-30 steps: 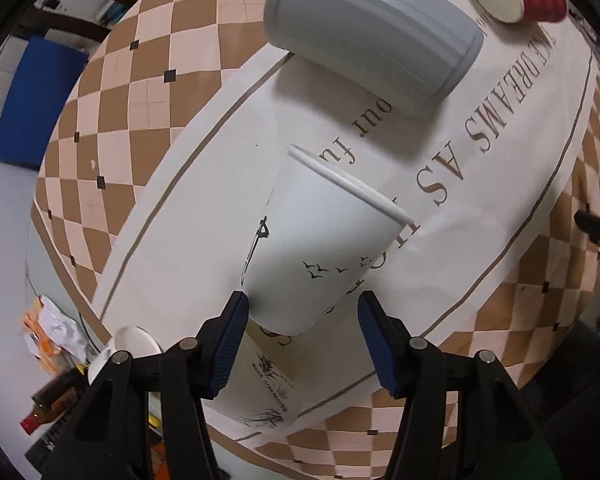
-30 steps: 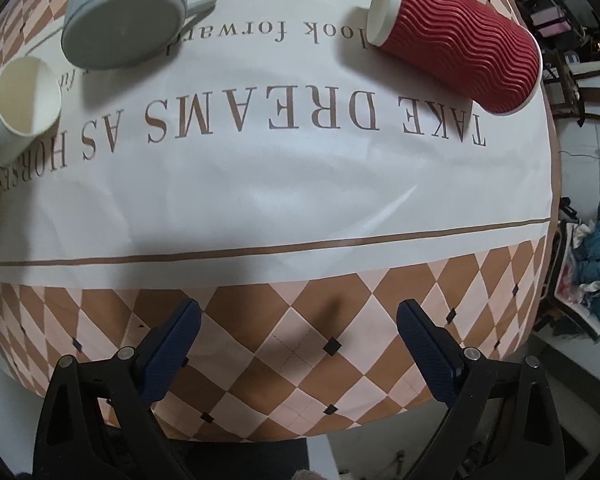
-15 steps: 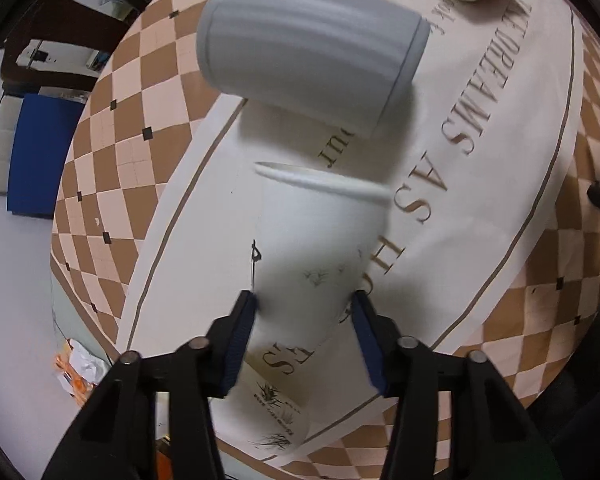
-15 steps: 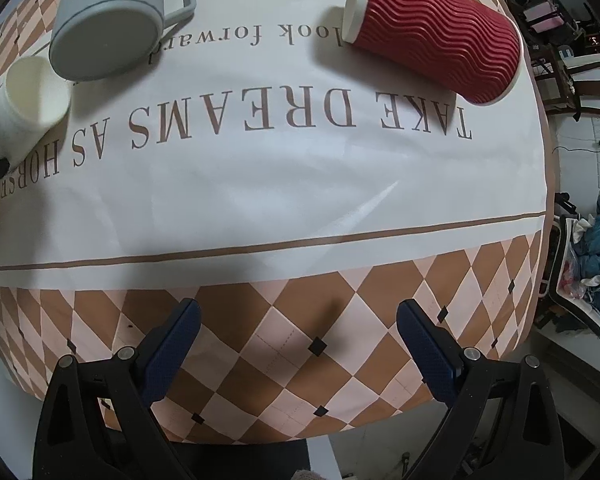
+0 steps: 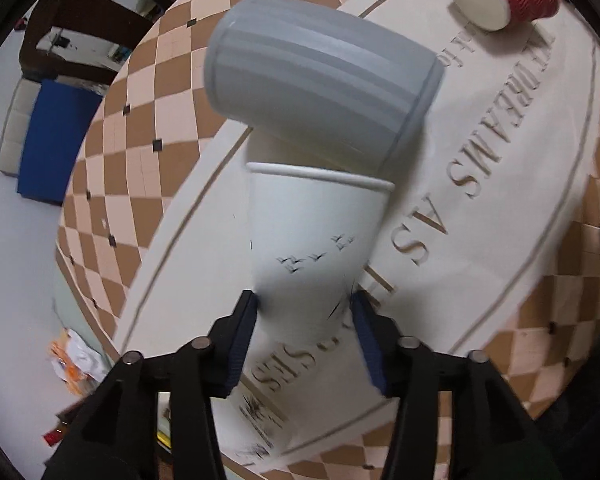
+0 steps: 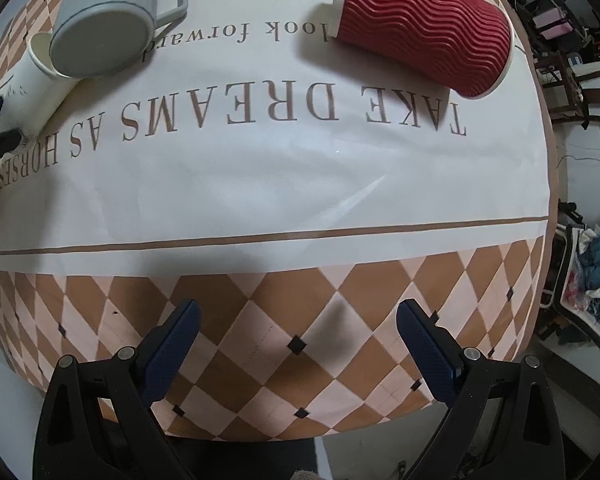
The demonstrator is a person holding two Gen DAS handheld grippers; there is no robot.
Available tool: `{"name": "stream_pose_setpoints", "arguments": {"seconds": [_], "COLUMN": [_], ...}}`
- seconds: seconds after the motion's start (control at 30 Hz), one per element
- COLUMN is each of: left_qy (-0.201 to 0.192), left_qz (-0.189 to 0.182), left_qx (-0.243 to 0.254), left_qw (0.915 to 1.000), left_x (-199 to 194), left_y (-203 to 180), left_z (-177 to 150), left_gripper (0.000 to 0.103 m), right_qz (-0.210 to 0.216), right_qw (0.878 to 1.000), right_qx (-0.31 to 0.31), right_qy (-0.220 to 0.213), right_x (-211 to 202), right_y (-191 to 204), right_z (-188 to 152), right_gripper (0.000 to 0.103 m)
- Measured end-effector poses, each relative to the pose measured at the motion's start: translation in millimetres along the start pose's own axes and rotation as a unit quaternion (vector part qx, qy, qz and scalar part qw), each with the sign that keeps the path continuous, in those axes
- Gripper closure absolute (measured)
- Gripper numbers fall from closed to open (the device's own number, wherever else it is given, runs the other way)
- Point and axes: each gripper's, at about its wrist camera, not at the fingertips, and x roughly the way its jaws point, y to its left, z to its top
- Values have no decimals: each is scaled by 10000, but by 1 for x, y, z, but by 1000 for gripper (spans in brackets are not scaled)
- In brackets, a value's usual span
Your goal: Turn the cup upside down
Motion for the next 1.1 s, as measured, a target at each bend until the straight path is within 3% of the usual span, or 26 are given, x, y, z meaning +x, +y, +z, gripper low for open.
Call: {"name": "stream_pose_setpoints", "arguments": {"seconds": [0.33,0.43,0.53,0.6,0.7,0.8,0.87,1.0,1.07,1.1], "left_qy": [-246,-295,-252,-176,-1,155,123,134,210,250], "left_qz": [45,-212,-826,-1266,-2097,-2929,-3113,-3228,-3193,-3088], "left_qx": [92,-243,-1002,-1594,-2580,-3608,-3984,-4477,-4545,-4546], "left_qw": [9996,9990,9912,9789,9431,8853,8627,8338,8313,8351], "left_x": [-2,-12,-21,-27,-31,-32,-32,-33,-31,-30], "left_y": [1,9,20,20,9,-18,-32,-63,-76,-85], "left_z": [-5,-18,-36,-49,-68,-83,-83,-74,-69,-65], "left_gripper": [53,53,53,53,53,53,53,53,53,53], "right_qz": [60,66,110,175,237,299,306,311,269,220], "right_qw": [9994,9993,9990,9985,9979,9973,9974,9981,9989,9994], "right_qx": [323,351,430,496,567,622,597,454,307,189], "right_qy": [92,97,90,117,191,267,280,266,235,198], "right_x": [9,9,11,13,20,29,34,43,44,45], "right_y": [-16,-16,-21,-24,-32,-46,-56,-75,-81,-85], "right_z": [-8,-15,-23,-28,-35,-43,-46,-48,-48,-49], "right_gripper": [4,4,4,4,4,4,4,4,4,4]}}
